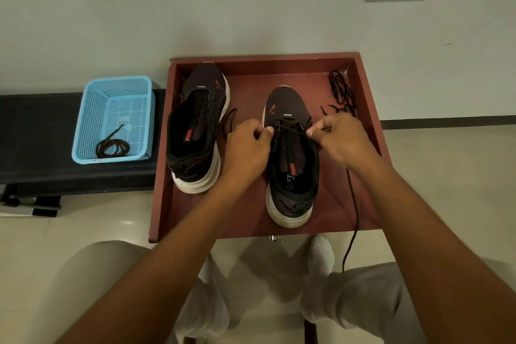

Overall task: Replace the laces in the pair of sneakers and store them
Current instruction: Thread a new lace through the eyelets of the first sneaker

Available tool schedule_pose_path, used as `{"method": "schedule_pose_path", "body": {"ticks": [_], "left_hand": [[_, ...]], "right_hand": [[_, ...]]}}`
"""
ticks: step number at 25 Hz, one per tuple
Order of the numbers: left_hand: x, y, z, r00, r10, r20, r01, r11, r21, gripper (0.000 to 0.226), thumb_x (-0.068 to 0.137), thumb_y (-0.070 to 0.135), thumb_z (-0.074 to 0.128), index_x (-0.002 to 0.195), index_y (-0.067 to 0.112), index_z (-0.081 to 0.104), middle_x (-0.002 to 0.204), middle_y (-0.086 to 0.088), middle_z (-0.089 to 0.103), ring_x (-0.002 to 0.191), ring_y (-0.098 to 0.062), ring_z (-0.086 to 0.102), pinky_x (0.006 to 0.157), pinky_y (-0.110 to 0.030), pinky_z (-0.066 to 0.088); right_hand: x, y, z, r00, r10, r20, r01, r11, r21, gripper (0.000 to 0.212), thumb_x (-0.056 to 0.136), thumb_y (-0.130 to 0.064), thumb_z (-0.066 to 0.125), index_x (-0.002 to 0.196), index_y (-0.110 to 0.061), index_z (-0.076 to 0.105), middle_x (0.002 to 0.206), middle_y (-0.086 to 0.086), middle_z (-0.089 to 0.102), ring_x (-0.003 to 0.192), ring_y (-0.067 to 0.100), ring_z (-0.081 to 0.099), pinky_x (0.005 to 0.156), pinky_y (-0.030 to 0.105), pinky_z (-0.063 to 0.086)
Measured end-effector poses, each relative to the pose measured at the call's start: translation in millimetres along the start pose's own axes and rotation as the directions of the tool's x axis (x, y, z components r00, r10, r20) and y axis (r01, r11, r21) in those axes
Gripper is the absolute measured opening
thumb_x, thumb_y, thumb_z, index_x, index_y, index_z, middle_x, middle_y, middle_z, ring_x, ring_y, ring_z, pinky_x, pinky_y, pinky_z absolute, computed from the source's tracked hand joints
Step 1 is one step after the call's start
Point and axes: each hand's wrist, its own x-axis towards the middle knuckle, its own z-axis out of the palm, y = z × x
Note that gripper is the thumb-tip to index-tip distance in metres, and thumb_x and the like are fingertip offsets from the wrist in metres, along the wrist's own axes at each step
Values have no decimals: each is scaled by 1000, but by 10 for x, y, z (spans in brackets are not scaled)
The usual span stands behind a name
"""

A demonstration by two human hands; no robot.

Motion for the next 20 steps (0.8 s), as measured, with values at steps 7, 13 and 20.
{"method": "schedule_pose_path", "body": {"ticks": [7,13,20], "left_hand": [[-11,18,-9,997,-34,-67,26,992,-126,34,101,24,59,70,14,48,61,7,45,57,-10,41,60,-35,41],[23,-21,23,987,-162,-14,155,964,-218,34,97,29,59,69,14,49,61,3,47,58,-15,44,60,-40,42],[-23,53,134,998,-62,-34,53,975,-214,26,95,28,70,77,11,62,74,-3,65,67,-10,58,70,-39,53]], "right_hand": [[-5,-24,-41,997,71,-36,-72,997,-39,12,96,-23,72,90,-13,77,85,3,73,76,12,67,73,28,53],[-24,7,-43,999,45,-14,-44,998,41,13,96,-18,72,83,-20,74,76,2,75,63,8,71,77,34,62],[-15,23,17,1000,26,-18,-24,996,88,9,92,-23,77,84,-19,76,82,1,75,74,13,72,78,36,61]]}}
